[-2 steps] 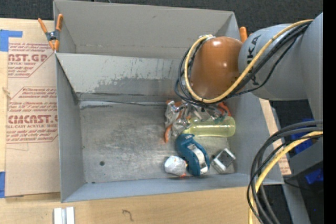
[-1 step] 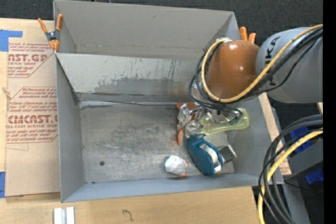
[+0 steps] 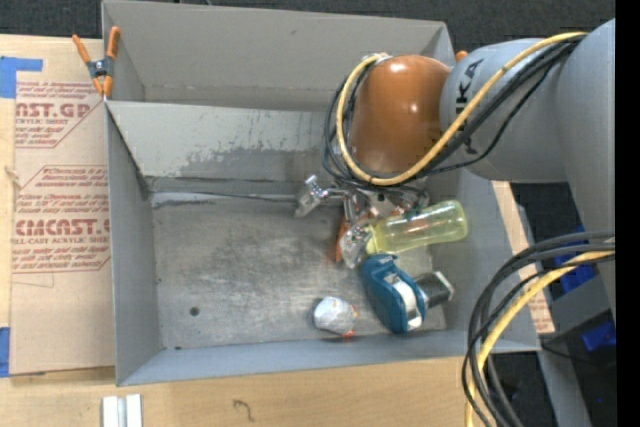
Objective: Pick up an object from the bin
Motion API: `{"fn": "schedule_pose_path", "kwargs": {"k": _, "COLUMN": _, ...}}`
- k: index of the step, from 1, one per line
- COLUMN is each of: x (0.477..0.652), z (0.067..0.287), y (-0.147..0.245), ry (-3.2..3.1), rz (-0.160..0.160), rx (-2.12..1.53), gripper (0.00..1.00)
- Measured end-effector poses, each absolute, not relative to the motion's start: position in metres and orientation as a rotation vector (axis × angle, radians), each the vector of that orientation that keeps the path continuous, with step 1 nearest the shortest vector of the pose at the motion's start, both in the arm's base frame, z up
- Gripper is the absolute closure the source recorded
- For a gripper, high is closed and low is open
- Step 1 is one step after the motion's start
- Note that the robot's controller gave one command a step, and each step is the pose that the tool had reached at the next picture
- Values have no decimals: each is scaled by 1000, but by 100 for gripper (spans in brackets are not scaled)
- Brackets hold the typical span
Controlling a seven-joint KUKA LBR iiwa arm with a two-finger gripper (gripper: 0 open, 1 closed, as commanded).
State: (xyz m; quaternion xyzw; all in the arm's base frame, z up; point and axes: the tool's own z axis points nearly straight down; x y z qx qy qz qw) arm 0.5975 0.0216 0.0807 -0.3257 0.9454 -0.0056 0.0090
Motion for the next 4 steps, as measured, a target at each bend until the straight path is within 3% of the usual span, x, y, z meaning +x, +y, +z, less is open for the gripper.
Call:
{"fn": "schedule_pose_path", "kwargs": {"k": 1, "x": 600, "z": 80, "y": 27, "ry": 2945, "rz": -9, "rx": -1021, "gripper": 0}}
{"fn": "schedule_pose_path", "kwargs": {"k": 2, "x": 577, "z": 86, "y": -62, "ry": 2838, "rz": 2, "rx": -1338, "gripper": 100}}
{"fn": "schedule_pose_path", "kwargs": {"k": 3, "x": 577, "z": 86, "y": -61, "ry": 2838, "rz": 3, "rx": -1339, "gripper": 100}}
{"fn": "schedule_pose_path", "kwargs": {"k": 4, "x": 574, "z": 271, "y": -65, "ry": 2877, "rz": -7, "rx": -1235, "gripper": 100}}
